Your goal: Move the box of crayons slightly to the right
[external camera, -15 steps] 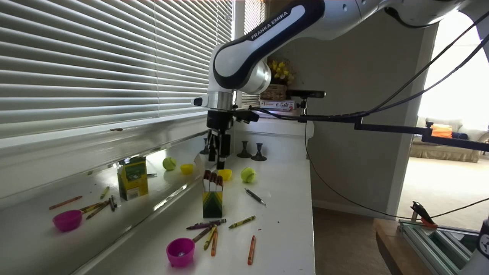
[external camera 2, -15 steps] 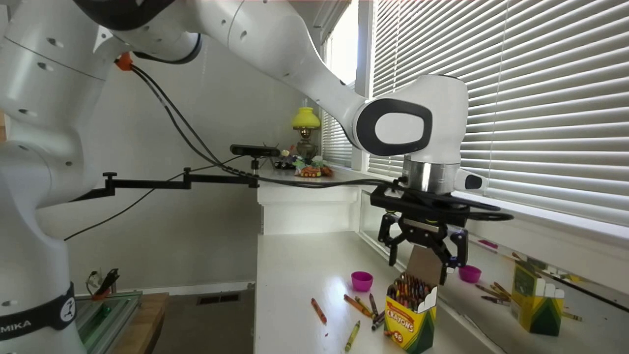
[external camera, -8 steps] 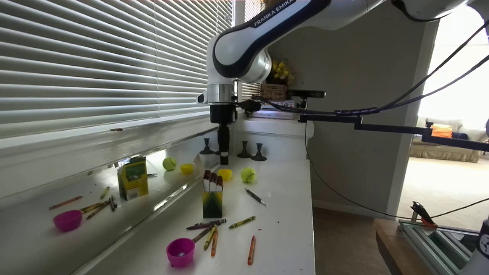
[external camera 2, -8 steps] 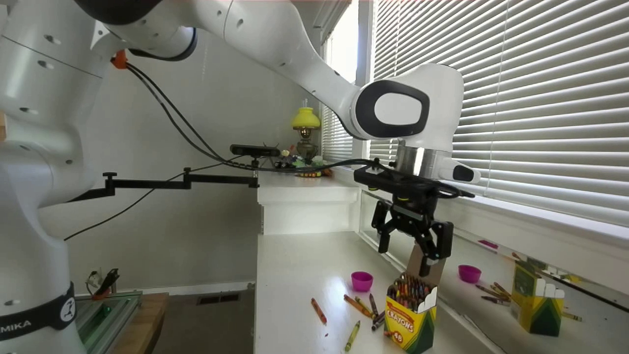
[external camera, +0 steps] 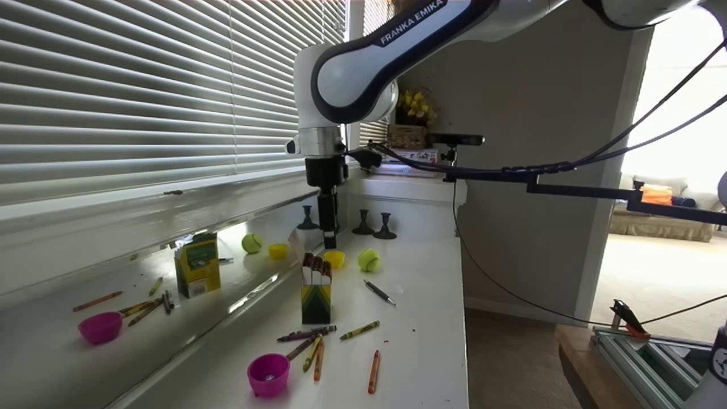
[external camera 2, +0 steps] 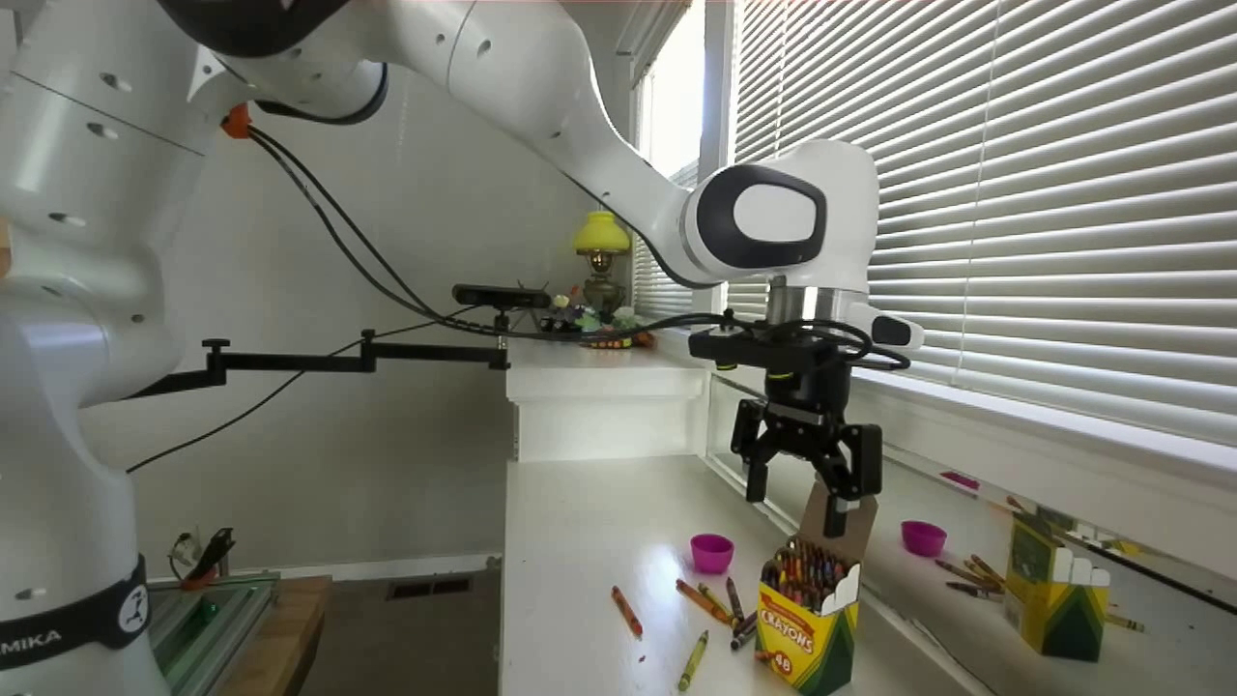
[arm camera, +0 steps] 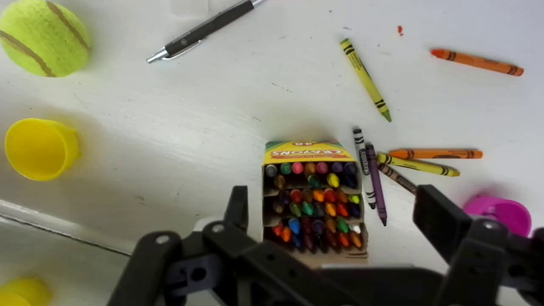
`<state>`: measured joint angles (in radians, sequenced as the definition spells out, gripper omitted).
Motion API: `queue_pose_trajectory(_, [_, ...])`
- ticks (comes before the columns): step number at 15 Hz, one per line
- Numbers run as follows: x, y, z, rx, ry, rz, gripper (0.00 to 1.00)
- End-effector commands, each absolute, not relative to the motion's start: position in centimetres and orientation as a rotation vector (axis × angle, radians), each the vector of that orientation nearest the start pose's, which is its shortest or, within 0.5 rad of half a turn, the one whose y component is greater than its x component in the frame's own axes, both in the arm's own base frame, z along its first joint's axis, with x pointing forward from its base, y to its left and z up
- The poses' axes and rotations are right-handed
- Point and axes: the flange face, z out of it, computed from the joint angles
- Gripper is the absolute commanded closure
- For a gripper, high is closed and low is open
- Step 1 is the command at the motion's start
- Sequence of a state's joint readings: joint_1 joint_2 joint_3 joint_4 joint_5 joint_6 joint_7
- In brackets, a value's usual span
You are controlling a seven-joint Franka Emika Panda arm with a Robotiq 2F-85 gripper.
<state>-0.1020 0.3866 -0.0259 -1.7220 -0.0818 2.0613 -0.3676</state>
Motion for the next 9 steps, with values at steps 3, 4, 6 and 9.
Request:
queue_pose_trajectory(3, [65.6,-8.5,35.0,-3.147,-0.676,-0.019,0.0])
queue_pose_trajectory(4, [65.8,-8.6,34.9,-3.136,-0.708,-0.042,0.0])
queue_pose_trajectory(6, [66.0,-8.8,34.4,-3.124,-0.757,-0.063,0.0])
queue_pose_trajectory(9, [66.1,-8.9,33.8,-3.106,-0.778,-0.064,0.0])
